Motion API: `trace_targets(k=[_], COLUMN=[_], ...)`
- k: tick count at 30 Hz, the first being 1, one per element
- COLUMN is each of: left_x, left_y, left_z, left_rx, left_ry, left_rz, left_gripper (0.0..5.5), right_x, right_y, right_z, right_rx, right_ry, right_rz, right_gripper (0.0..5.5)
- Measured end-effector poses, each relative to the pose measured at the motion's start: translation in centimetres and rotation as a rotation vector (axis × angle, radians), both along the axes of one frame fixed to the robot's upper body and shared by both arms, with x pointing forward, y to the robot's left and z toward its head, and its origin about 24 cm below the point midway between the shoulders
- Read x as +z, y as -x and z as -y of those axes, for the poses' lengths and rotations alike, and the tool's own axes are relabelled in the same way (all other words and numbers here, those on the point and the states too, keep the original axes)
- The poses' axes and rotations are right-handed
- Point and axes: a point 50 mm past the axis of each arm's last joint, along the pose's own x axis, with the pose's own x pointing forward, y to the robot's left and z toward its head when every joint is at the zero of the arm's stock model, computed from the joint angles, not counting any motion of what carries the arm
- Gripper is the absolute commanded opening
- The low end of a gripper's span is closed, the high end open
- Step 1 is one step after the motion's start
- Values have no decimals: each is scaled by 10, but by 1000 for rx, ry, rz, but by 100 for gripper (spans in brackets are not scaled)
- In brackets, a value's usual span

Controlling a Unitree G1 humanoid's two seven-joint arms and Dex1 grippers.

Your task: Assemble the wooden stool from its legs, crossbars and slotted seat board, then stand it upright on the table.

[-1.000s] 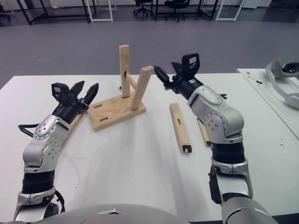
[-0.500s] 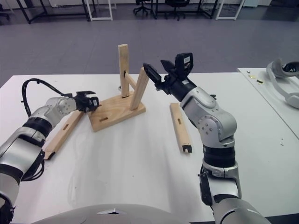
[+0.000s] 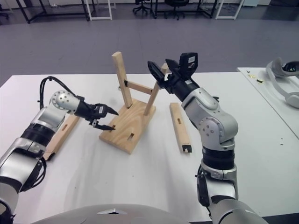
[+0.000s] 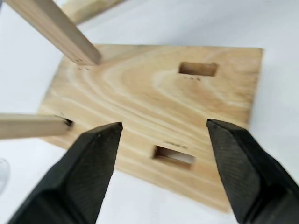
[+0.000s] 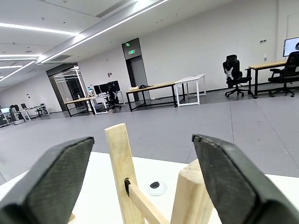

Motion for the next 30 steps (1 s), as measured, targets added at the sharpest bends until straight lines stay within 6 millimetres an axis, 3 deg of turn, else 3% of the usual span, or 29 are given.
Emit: trace_targets(k=[4,9,14,17,20,22,25,27,30], left_x=[-16,-15,31,12,-31,-40,-50,-54,-59], left_y=[29,20,0,-6,-7,-11,-11,-7,14], left_z=[-5,-28,-45,-65,-82,-84,-77,-57,-19], left_rx=[47,139,350,429,405,377,391,367,233], left_ry=[4,-129,191,49,-274,-326,-259,-141,30], left_rz=[-79,110,166,215,336,441,473,453,335], left_gripper=[334,334,334,334,334,334,334,334,334], right_x=[0,1,1,1,2,3,3,3,3], right_y=[0,0,0,-1,-1,-1,-1,-1,-1], right_z=[1,2,3,4,5,5,6,6,8], right_rx=[4,2,3,-4,-8,-7,-10,-14,-23], right_ry=[6,4,9,7,1,-1,0,-1,-2], right_rz=[6,9,10,12,13,15,16,17,15], right_gripper=[395,395,395,395,395,395,395,395,395])
